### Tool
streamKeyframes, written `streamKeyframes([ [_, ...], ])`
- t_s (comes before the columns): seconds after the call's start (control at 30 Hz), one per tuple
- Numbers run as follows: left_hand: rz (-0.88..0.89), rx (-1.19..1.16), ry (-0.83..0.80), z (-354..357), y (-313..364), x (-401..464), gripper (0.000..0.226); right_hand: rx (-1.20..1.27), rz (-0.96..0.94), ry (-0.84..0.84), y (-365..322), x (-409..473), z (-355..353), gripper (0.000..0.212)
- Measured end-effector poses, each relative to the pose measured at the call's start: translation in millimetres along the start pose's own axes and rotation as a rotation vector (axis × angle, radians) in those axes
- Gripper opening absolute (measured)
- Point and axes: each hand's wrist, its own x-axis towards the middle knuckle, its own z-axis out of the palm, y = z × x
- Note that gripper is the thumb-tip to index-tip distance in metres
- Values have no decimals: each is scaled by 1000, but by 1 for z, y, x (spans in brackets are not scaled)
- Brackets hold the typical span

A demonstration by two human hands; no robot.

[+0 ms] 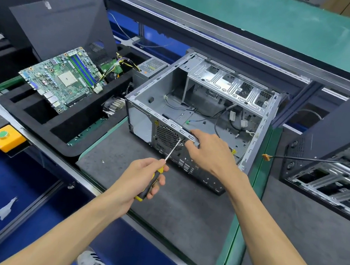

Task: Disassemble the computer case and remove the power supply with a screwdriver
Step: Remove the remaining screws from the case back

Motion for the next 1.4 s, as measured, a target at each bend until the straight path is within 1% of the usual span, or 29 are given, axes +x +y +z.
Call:
streamKeyframes([
  [0.17,-10,-1,0,-2,-3,0,30,3,-3,-1,0,-1,-1,46],
  [0.23,-8,-14,35,-1,-4,4,29,6,0,5,0,0,0,46],
  [0.37,11,-174,114,6,3,17,33,6,4,11,1,0,2,44],
  [0.43,7,-239,104,12,12,25,36,2,6,20,1,-1,3,45],
  [0.5,-37,-302,87,20,22,35,40,-4,10,34,1,-1,4,44],
  [0.6,-102,-375,72,33,33,47,32,-13,12,45,2,-1,5,44],
  [0.7,-116,-432,42,41,37,56,20,-26,6,43,3,-1,5,45],
  [0.93,-96,-380,8,35,36,59,14,-16,8,46,2,-1,4,47],
  [1.03,-74,-283,29,28,34,56,17,-10,12,49,2,-1,5,45],
  [1.13,4,-54,90,13,27,53,16,-9,22,61,1,-3,5,47],
  [1.2,80,127,128,-2,18,53,16,71,28,142,-1,-8,4,47],
  [1.3,186,352,119,-26,-1,58,11,279,47,379,-4,-17,5,38],
  [1.33,210,431,114,-34,-7,61,11,310,66,410,-6,-18,6,35],
  [1.4,228,583,99,-46,-22,66,14,282,116,399,-9,-20,11,28],
])
